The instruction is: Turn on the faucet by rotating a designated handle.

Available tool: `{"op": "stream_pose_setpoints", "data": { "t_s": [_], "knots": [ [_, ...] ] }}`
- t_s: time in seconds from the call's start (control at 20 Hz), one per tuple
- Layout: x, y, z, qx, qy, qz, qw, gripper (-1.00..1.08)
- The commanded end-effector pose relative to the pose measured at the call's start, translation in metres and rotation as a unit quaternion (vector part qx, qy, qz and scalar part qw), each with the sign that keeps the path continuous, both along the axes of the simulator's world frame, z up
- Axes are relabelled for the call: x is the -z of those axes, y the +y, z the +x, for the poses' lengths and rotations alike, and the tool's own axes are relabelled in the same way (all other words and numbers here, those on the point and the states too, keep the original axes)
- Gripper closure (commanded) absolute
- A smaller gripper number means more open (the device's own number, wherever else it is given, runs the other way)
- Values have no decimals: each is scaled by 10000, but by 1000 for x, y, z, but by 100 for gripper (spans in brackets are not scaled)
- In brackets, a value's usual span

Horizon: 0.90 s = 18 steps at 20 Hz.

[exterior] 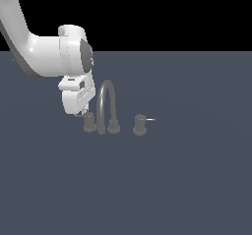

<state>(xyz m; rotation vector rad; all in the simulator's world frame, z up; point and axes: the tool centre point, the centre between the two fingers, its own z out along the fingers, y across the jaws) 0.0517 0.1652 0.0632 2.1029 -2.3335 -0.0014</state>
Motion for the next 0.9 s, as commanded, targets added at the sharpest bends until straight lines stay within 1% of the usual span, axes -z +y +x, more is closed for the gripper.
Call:
{"op": "stream_pose_setpoints", "data": {
  "t_s": [0.0, 0.4, 0.45, 0.5, 0.85],
  "knots": [
    [0, 2, -3, 1, -1, 0, 10000, 108],
    [0, 21, -28, 3, -3, -1, 10000, 108],
    [0, 21, -28, 3, -3, -1, 10000, 108],
    [0, 14, -21, 31, -48, -23, 10000, 108],
    [0, 15, -43, 19, -27, -13, 10000, 108]
  ]
}}
